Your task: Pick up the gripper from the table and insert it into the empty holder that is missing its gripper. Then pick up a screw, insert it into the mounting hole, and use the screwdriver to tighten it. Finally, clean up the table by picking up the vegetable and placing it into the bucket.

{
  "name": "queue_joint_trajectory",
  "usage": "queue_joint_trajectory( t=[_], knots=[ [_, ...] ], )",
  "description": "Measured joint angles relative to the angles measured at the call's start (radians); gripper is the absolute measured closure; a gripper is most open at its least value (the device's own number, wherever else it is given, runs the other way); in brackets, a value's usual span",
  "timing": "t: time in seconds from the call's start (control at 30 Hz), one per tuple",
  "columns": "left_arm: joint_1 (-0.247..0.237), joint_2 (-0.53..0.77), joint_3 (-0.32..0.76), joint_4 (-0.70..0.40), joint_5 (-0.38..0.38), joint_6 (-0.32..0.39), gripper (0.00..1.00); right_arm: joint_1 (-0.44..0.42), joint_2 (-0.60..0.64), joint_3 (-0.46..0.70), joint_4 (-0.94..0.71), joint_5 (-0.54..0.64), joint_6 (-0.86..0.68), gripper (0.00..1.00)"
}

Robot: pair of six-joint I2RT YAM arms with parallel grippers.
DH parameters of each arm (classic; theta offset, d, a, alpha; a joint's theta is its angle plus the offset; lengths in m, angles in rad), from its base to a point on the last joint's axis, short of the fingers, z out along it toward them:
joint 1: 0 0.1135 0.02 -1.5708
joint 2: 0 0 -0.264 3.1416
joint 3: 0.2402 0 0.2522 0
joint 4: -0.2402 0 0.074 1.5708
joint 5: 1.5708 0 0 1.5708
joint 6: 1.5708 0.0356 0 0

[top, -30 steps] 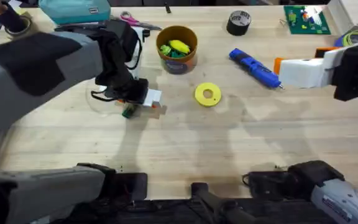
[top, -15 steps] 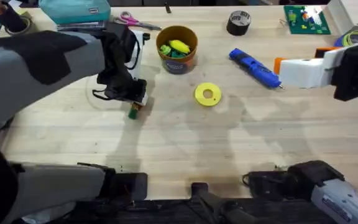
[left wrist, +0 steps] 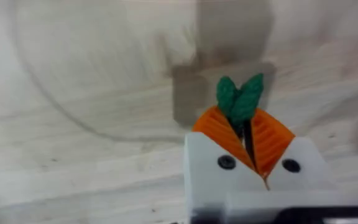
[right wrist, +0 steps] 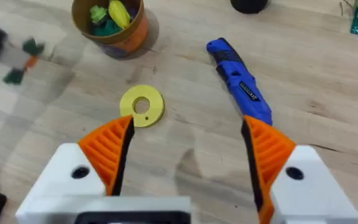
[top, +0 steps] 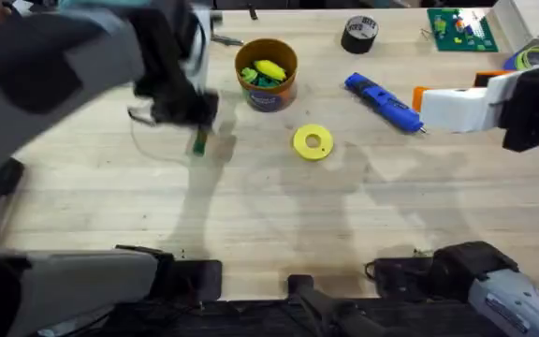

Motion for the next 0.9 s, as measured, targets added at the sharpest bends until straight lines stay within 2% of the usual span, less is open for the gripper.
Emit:
queue_joint_trajectory(
  t=[0.2, 0.33, 0.5, 0.67, 0.9],
  knots=[
    [0.0, -0.052, 0.271, -0.03, 0.007, 0.028, 0.975, 0.0, 0.0, 0.0, 0.008, 0.0, 0.0, 0.005],
    [0.0, -0.063, 0.364, 0.023, 0.048, 0.051, 0.975, 0.0, 0.0, 0.0, 0.008, 0.0, 0.0, 0.005],
    [0.0, -0.062, 0.378, 0.133, 0.121, 0.06, 0.975, 0.0, 0.0, 0.0, 0.008, 0.0, 0.0, 0.005],
    [-0.01, -0.048, 0.378, 0.191, 0.173, 0.049, 0.975, 0.0, 0.0, 0.0, 0.008, 0.0, 0.0, 0.004],
    [-0.093, 0.022, 0.378, 0.214, 0.19, 0.043, 0.976, 0.0, 0.0, 0.0, 0.016, 0.0, 0.0, 0.005]
  ],
)
